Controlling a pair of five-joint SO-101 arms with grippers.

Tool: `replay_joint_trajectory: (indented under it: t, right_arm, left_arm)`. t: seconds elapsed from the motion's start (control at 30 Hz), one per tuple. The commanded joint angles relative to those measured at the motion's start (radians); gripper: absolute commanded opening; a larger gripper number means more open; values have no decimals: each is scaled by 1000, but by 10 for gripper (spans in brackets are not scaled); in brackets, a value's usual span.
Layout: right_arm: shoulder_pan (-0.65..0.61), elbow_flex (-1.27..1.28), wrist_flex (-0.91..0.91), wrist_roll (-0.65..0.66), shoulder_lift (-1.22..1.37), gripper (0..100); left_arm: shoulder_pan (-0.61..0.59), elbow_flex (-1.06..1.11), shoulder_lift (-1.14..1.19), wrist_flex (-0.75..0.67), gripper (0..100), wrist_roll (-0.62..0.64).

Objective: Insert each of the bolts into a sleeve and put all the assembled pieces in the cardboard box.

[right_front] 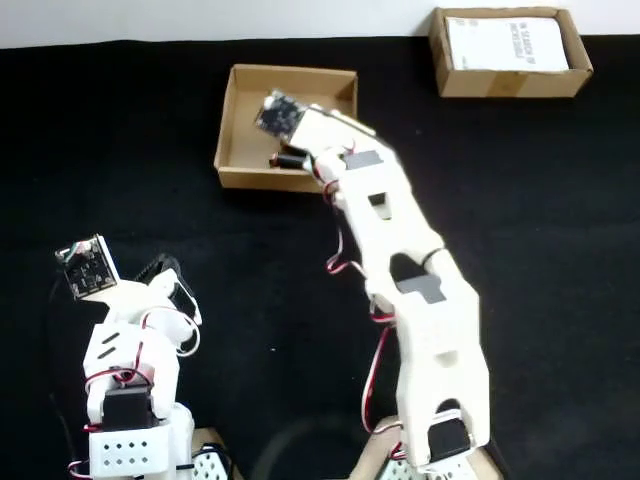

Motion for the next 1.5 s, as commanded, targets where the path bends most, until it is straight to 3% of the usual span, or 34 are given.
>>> replay_joint_trajectory:
  t: [0.0,0.37,0.53,0.67,0.77,0.9,1.03,1.47]
  right_arm:
    - [-39,-134,-5,101,67,8]
    - [-94,-249,-1,144,156,8]
    - [-122,-255,5,-60,151,8]
    - [-148,-248,213,-95,99,23]
    - [-151,-251,398,-100,61,104]
    - [-143,-255,492,-100,2,201]
    - [-136,-255,573,-101,-120,209]
    - [-101,-254,869,-643,-782,209]
  left_arm:
    - [-7,18,-2,2,10,-5]
    - [25,18,-2,2,11,-5]
    - [25,18,-2,2,11,-5]
    - [25,18,-2,2,11,-5]
    - [27,18,-2,0,13,-5]
    - [27,18,-2,0,14,-5]
    - [27,18,-2,0,14,-34]
    - [51,18,-1,6,10,-80]
